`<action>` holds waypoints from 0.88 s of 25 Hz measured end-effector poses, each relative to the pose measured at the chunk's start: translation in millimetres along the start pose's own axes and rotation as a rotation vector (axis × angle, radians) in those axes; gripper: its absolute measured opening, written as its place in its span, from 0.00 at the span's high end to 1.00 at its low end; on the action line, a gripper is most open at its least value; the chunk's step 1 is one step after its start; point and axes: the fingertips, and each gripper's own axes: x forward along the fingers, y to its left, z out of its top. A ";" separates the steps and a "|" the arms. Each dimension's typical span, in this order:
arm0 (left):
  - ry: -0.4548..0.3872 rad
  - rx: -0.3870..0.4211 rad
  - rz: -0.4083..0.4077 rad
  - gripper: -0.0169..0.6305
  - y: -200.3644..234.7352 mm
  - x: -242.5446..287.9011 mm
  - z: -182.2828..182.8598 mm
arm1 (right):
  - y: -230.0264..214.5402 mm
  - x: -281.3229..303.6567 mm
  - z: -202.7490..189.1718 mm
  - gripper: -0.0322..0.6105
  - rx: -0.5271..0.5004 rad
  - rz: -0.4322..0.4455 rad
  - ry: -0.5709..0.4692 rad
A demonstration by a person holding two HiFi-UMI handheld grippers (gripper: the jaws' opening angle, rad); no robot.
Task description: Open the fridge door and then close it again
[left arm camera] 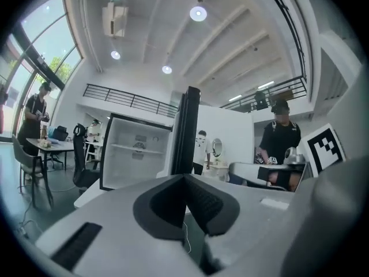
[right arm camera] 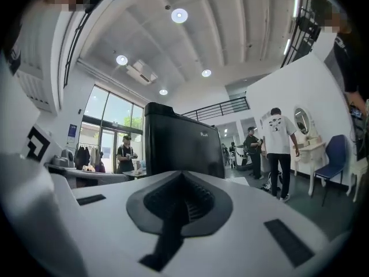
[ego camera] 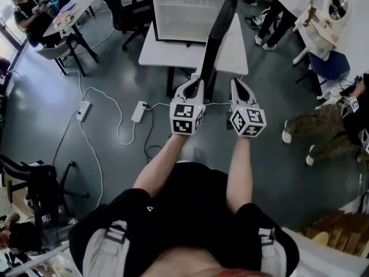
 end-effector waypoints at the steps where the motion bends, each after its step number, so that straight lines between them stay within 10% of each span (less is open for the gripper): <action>1: 0.002 -0.006 0.006 0.98 0.4 0.0 -1.7 | -1.2 -2.5 -3.3 0.96 -0.002 -0.005 0.009; 9: -0.001 0.037 0.010 0.96 -11.5 7.3 -1.5 | -11.0 -6.3 -6.4 0.96 -0.027 -0.004 0.026; 13: 0.047 0.081 0.004 0.75 -14.3 18.0 -9.6 | -12.4 2.4 1.5 0.96 -0.035 0.028 0.021; 22: 0.118 0.138 0.040 0.71 -0.7 41.6 -15.4 | 24.2 44.6 54.6 0.96 -0.151 0.207 -0.010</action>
